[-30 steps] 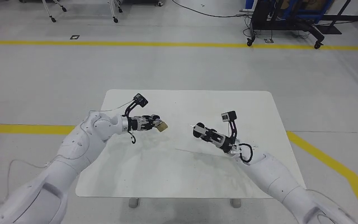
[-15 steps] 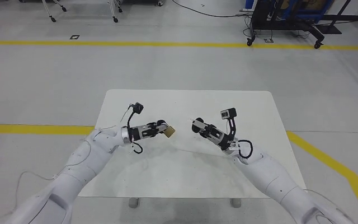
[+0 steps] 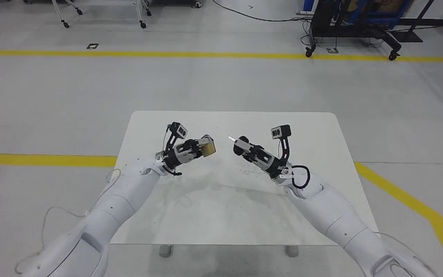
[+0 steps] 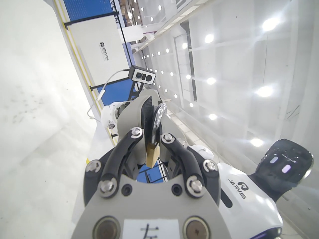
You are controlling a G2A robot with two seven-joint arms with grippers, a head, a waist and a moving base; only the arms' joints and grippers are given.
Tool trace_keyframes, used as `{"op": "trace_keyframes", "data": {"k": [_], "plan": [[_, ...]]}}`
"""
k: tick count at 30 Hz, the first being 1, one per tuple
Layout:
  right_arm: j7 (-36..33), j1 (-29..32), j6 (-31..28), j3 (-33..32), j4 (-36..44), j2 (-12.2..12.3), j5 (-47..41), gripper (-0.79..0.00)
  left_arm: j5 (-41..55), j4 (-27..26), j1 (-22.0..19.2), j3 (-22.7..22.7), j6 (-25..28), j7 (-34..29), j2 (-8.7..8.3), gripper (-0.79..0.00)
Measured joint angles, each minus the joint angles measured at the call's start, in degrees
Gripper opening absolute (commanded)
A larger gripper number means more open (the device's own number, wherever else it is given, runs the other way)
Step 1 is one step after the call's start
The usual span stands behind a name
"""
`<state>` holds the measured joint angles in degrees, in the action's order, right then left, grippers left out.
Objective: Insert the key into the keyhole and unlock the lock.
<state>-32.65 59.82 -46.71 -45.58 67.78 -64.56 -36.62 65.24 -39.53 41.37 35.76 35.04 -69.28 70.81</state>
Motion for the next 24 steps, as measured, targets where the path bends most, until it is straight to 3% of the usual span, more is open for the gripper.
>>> {"op": "trace_keyframes", "data": {"k": [11, 15, 21, 24], "plan": [[-0.05, -0.01, -0.04, 0.01, -0.01, 0.01, -0.05, -0.785, -1.9, -0.13, 0.47, -0.2, -1.77, 1.73, -0.04, -0.785], [-0.05, -0.01, -0.04, 0.01, -0.01, 0.01, -0.05, -0.785, -4.71, -2.28, 1.66, 0.28, -11.65, 8.03, -0.44, -0.785], [-0.05, -0.01, -0.04, 0.01, -0.01, 0.01, -0.05, -0.785, -3.21, -4.42, 1.61, 2.32, -26.97, 8.63, -0.94, -0.785], [-0.05, -0.01, -0.04, 0.01, -0.01, 0.01, -0.05, -0.785, -0.61, -4.05, 1.29, 4.2, -32.05, 8.47, -1.03, -0.785]]}}
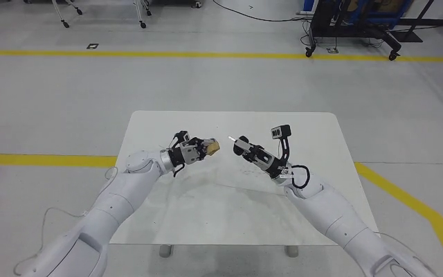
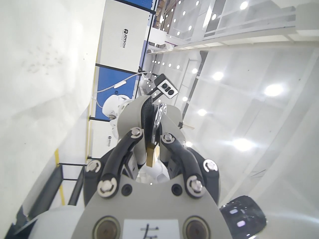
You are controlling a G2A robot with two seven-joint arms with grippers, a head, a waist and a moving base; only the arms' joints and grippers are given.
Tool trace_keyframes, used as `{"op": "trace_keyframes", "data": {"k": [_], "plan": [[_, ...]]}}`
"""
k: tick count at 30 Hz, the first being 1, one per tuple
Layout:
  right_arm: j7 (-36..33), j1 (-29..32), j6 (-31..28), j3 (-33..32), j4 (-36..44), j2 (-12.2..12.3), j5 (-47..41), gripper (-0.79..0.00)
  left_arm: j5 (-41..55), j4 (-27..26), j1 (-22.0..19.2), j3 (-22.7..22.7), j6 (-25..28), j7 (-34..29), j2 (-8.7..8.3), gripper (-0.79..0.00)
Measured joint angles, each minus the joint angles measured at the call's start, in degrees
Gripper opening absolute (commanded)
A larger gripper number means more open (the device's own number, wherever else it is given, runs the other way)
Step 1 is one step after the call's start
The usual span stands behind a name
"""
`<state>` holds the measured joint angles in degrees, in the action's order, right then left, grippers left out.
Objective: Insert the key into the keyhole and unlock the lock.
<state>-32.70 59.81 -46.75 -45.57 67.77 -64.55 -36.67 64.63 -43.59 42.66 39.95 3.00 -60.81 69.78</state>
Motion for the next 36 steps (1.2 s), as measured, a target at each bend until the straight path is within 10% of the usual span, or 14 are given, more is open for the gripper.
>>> {"op": "trace_keyframes", "data": {"k": [14, 28, 36], "plan": [[0.8, -0.13, 0.12, -0.68, 0.21, 0.11, 1.48, -0.785, -3.9, -0.8, -0.55, -0.14, -3.56, 1.94, -0.38, -0.785], [-1.03, 5.34, 14.61, -18.29, 30.11, 6.63, 69.66, -0.785, -8.05, -3.56, -0.11, 0.21, -15.51, 1.84, 0.48, -0.785], [-3.23, 6.7, 15.95, -19.37, 34.49, 7.05, 75.28, -0.785, -9.31, -3.28, -0.23, 0.08, -15.37, 3.07, 0.72, -0.785]]}}
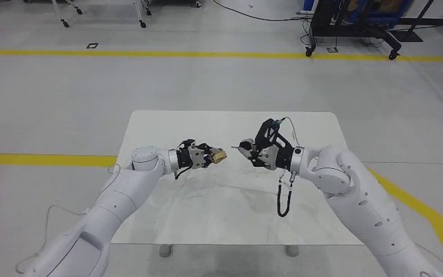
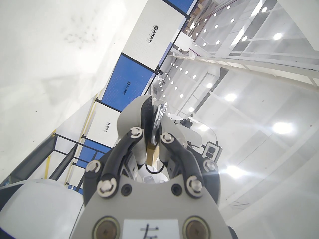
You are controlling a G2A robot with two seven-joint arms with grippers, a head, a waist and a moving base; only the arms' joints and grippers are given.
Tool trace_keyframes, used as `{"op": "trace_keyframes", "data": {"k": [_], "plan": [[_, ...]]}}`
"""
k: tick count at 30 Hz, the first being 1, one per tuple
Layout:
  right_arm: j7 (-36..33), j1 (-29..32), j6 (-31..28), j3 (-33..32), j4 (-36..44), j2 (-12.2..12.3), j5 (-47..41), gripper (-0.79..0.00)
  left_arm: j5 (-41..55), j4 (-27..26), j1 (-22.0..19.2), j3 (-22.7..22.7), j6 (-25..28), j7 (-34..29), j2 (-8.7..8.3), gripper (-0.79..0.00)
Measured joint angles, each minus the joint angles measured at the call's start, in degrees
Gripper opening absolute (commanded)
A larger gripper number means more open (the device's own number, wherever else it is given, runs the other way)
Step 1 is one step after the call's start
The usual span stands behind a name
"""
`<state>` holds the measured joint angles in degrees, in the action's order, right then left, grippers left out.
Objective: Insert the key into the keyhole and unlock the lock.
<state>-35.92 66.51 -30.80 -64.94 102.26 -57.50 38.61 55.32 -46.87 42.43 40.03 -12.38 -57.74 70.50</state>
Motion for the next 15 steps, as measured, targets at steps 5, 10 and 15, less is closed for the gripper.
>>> {"op": "trace_keyframes", "data": {"k": [5, 10, 15], "plan": [[0.02, 0.0, -0.02, 0.03, 0.08, 0.0, 0.07, -0.785, 0.4, -0.35, 0.43, 0.28, -0.16, 0.47, 0.0, -0.785], [0.04, -1.8, -4.43, 3.18, 4.86, 0.01, 13.62, -0.785, 1.71, -1.73, 1.77, 1.98, -3.2, 1.65, -0.21, -0.785], [1.54, -3.84, -12.29, 6.26, 10.03, 0.31, 33.36, -0.785, 3.35, -2.3, 2.64, 3.11, -7.08, 2.34, -0.13, -0.785]]}}
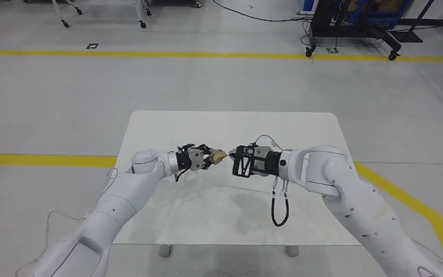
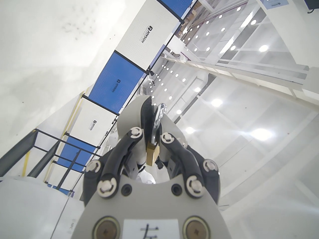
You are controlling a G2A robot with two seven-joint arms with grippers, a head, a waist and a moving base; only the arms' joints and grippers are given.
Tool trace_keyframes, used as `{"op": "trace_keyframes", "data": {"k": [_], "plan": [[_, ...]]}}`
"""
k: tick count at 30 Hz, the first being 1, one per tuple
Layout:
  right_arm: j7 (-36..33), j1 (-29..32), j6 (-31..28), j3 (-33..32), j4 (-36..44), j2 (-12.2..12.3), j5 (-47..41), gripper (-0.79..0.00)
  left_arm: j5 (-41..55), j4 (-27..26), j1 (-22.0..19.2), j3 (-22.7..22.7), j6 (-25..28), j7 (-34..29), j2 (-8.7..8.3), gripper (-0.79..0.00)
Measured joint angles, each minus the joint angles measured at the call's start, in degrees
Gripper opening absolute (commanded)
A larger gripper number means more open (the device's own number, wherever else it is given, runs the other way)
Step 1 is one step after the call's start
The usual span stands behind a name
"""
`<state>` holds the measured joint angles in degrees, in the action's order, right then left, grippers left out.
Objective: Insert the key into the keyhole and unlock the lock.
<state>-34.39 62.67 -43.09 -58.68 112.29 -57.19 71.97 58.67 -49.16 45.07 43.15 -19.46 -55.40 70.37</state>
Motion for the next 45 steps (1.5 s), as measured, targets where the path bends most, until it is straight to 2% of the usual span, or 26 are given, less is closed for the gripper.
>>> {"op": "trace_keyframes", "data": {"k": [3, 6, 23, 28, 33, 45], "plan": [[-0.06, -0.66, -3.01, 2.04, 0.97, 0.03, 7.72, -0.785, 0.22, -0.17, 0.33, 0.27, -2.19, 0.5, 0.1, -0.785], [-1.04, -1.72, -4.61, 4.09, 0.38, -0.21, 11.17, -0.785, 0.58, -0.26, 0.59, 0.54, -4.25, 0.42, 0.2, -0.785], [-5.89, -6.41, -6.11, 11.21, -1.64, -2.17, 12.11, -0.785, -1.72, -0.95, 1.38, 1.52, -6.5, -0.54, 0.61, -0.785], [-9.52, -7.05, -4.44, 12.44, -0.4, -2.61, 14.32, -0.785, -2.4, -0.93, 1.51, 1.94, -6.23, -0.25, 0.73, -0.785], [-12.15, -7.39, -5.35, 13.93, 0.1, -2.99, 15.22, -0.785, -2.89, -0.99, 1.71, 2.31, -6.41, -0.4, 0.84, -0.785], [-13.9, -8.98, -4.65, 16.0, -2.17, -4.16, 14.86, -0.785, -3.83, -1.05, 2.06, 3.07, -6.94, -0.54, 1.13, -0.785]]}}
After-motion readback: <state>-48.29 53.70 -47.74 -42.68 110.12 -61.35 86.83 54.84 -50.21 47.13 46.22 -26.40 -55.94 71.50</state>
